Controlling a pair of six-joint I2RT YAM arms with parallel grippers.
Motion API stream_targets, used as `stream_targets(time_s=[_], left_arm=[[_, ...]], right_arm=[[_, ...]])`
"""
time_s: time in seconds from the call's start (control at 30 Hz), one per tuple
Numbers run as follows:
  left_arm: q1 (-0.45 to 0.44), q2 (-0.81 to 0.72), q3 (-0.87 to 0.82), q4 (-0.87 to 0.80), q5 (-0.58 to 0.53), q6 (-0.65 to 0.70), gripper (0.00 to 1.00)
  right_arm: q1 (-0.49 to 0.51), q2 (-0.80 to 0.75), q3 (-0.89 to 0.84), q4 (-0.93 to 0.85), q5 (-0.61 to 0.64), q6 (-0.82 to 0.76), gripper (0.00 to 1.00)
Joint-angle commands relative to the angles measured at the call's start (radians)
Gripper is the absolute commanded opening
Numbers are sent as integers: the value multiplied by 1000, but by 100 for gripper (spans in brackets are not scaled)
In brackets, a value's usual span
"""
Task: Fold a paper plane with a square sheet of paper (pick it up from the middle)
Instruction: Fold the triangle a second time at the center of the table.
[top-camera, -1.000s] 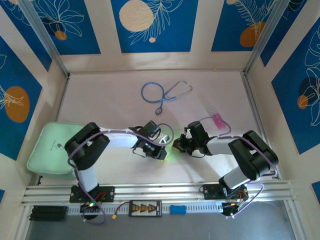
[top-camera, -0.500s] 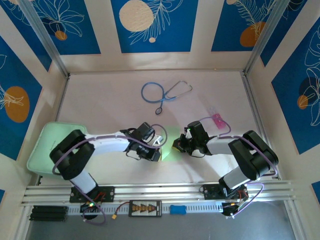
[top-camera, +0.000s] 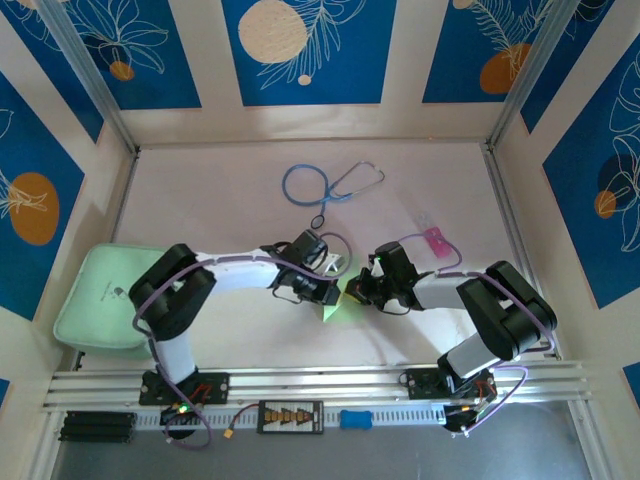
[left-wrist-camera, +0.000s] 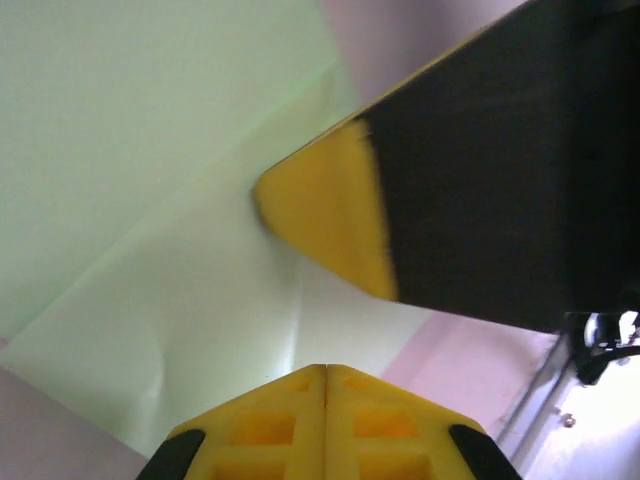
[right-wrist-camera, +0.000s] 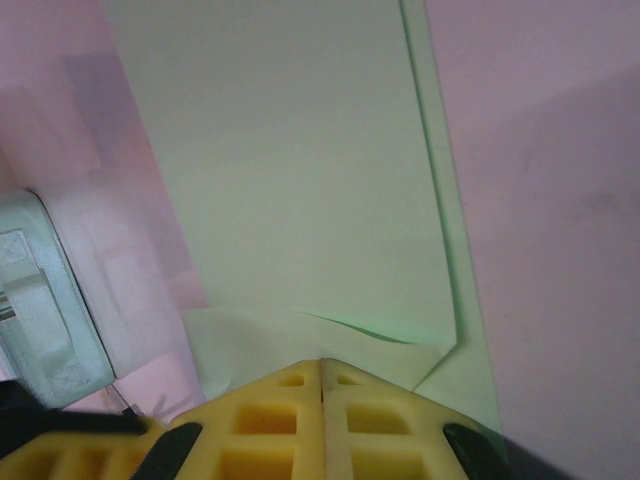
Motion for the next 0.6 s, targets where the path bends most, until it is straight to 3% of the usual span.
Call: stream_targets(time_s=[0.0,0.33,0.57], left_arm=[[-8,42,-12,-57,-37,14,4],[-8,40,-105,-36,-79,21,3],[-7,31,-102,-39,-96,21,2]], right_arm=[[-6,16,-13,-136,49,-17,4],[1,-87,50,-128,3,-51,6],[73,-35,37,-67,8,-12,6]])
